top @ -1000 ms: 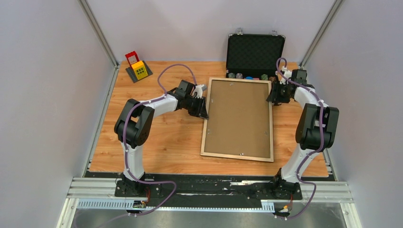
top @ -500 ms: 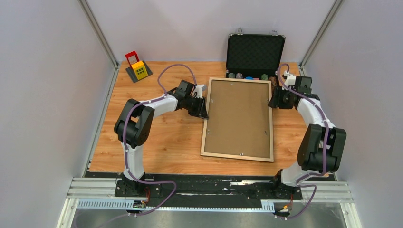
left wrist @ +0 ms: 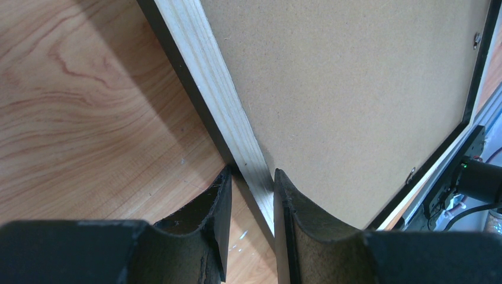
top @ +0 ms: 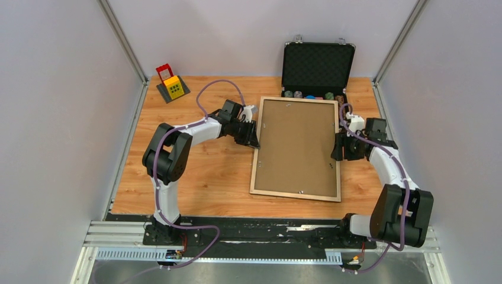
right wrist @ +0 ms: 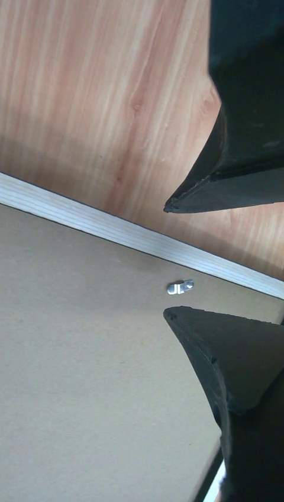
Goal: Put the photo into the frame
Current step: Install the photo frame at the center of the board.
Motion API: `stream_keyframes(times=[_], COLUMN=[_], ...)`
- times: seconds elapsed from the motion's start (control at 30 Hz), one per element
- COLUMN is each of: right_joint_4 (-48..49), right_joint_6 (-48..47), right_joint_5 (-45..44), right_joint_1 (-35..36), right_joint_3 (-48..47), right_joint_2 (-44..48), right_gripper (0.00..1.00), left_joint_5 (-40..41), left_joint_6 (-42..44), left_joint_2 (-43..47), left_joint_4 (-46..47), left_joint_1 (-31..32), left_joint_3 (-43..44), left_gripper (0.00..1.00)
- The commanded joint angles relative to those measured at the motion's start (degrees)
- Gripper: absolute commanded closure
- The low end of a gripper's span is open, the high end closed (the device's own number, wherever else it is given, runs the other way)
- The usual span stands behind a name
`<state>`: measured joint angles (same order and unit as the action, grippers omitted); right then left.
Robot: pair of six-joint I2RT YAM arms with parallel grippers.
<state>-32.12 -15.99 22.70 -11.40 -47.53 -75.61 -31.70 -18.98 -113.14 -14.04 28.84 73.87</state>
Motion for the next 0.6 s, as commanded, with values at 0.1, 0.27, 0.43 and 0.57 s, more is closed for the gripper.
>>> stream_keyframes(times=[0.1, 0.27, 0.43, 0.57], right_joint_4=[-1.4, -1.63, -1.55, -1.46], right_joint_6=[-4.95, -5.23, -5.11, -4.91], right_joint_5=[1.56, 2.35, 2.41, 2.46], right_joint_1=[0.35, 1.19, 1.42, 1.67], right_joint_3=[3.38, 4.62, 4.55, 4.2], right_joint_2=[3.78, 3.88, 3.09, 2.05], right_gripper=[0.4, 0.38, 0.39, 0.41], left_joint_5=[-1.45, -1.44, -1.48, -1.59], left_joint_6=[0.95, 0.97, 1.0, 0.97], left_joint_2=[1.98, 1.84, 1.87, 1.79], left_joint_4=[-0.54, -0.6, -0.64, -0.55], left_joint_1=[0.95, 0.93, 0.95, 0.87], left_joint_3=[0.72, 0.74, 0.72, 0.8], left_gripper=[1.0, 1.0, 1.0, 1.0])
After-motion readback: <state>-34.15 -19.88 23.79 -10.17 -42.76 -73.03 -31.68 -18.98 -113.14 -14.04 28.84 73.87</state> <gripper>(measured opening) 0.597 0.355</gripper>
